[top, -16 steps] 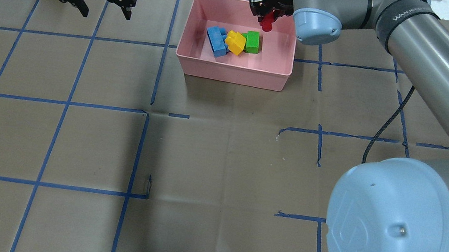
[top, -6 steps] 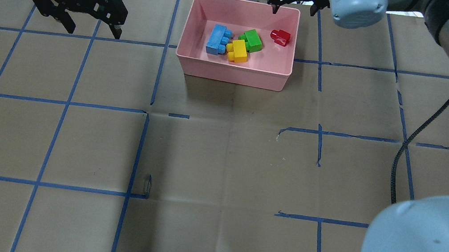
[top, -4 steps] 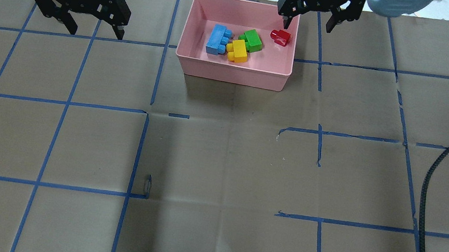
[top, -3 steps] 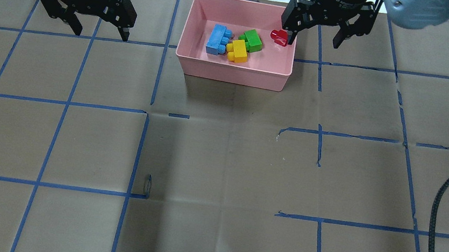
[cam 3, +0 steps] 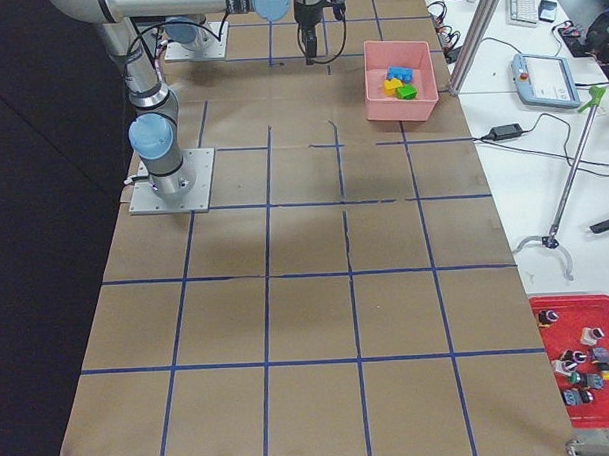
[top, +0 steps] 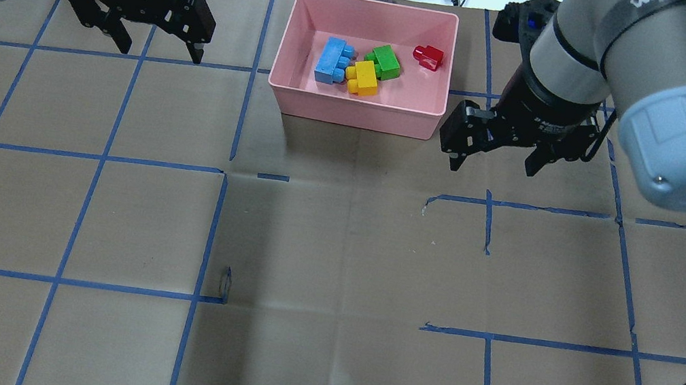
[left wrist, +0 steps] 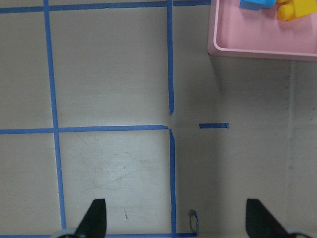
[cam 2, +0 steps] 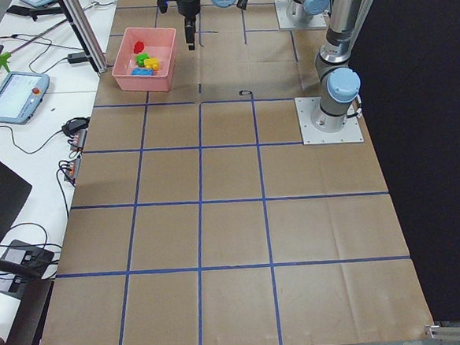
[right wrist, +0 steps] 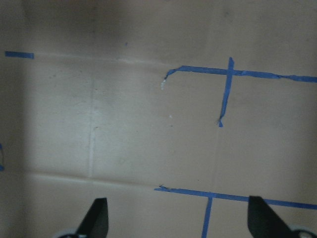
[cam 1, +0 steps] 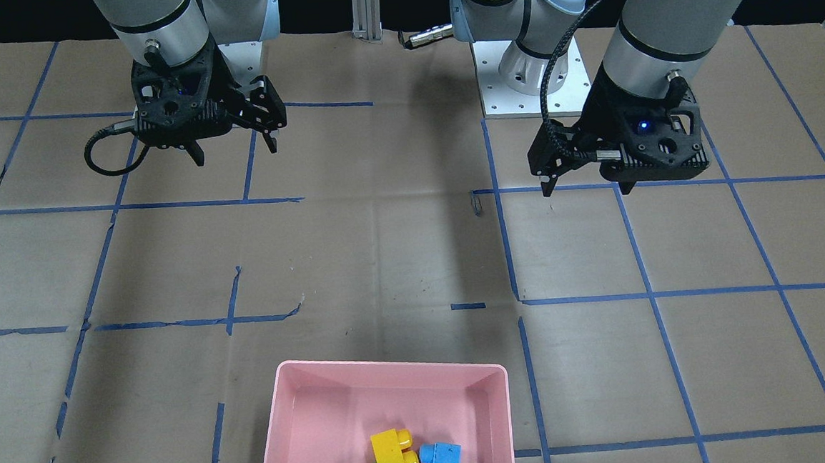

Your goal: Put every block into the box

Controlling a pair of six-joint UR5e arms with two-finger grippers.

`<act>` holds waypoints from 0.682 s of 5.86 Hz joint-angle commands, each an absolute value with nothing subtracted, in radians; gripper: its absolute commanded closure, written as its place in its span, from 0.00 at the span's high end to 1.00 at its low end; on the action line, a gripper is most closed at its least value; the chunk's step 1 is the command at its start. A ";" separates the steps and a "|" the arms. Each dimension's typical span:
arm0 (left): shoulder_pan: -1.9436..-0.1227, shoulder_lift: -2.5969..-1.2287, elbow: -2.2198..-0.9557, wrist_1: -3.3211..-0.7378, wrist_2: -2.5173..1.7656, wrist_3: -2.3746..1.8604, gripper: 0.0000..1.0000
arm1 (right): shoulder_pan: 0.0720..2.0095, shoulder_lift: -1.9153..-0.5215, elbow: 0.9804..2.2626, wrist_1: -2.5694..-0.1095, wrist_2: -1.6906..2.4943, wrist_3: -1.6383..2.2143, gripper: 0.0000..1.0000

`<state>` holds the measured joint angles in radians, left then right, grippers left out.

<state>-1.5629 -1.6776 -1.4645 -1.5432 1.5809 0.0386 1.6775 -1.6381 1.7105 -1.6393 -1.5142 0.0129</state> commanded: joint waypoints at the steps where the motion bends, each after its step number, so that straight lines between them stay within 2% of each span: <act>1: -1.562 -1.675 -1.468 -1.543 1.575 0.043 1.00 | 1.664 -1.661 1.746 -1.631 -1.601 0.020 1.00; 4: -1.559 -1.675 -1.479 -1.543 1.578 0.049 1.00 | 1.664 -1.658 1.746 -1.635 -1.522 0.061 1.00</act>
<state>-1.5588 -1.6754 -1.4735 -1.5432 1.5771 0.0449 1.6649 -1.6605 1.7445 -1.6313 -1.5267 0.0514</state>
